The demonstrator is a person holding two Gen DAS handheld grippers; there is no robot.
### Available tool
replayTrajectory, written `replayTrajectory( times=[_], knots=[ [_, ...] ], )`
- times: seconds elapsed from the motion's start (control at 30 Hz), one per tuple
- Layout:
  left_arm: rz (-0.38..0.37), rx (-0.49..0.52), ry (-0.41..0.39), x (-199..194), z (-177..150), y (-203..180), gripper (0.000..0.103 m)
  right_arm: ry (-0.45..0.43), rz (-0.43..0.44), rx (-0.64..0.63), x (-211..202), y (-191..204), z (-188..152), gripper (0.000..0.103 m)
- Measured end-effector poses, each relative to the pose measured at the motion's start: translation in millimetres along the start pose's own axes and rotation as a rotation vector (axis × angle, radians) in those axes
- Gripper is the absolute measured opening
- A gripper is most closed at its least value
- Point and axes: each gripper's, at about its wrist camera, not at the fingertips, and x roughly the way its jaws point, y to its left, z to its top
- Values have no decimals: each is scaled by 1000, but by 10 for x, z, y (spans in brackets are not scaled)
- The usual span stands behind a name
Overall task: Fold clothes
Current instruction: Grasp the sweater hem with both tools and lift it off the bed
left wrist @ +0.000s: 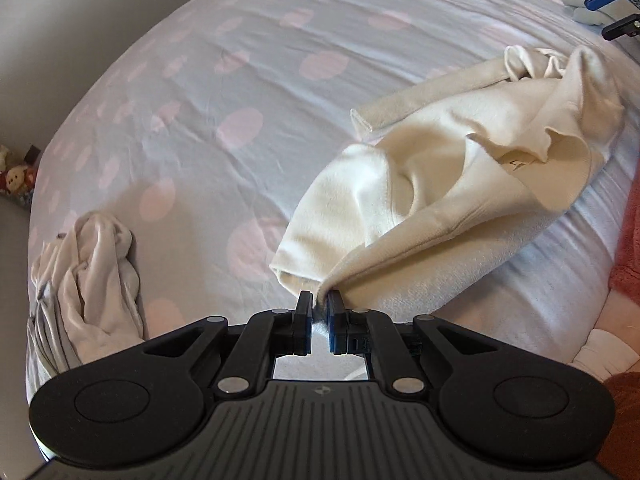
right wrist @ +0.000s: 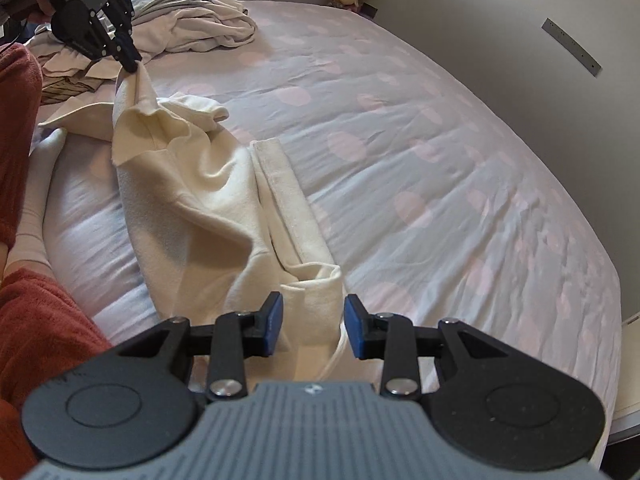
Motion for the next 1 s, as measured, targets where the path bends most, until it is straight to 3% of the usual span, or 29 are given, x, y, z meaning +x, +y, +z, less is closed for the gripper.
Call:
replayTrajectory(
  times=[0.17,0.3,0.4,0.57,0.67,0.9,1.0],
  knots=[
    [-10,-2,14,112,-71,4,6,1,89,-4,199,57,126,36],
    [-24,-5,12,176,-93,22,6,25,208,-34,265,187,133,36],
    [-34,-3,9,208,-100,30,6,46,215,-72,243,291,104,35],
    [-43,7,4,211,-89,31,6,6,276,-55,-18,298,186,35],
    [-47,6,-3,198,-81,44,6,8,305,-123,-79,442,304,36],
    [-54,2,-20,152,-104,53,6,89,293,-311,192,787,438,36],
    [-58,-3,-27,136,-116,60,6,139,310,-317,346,758,408,29]
  ],
)
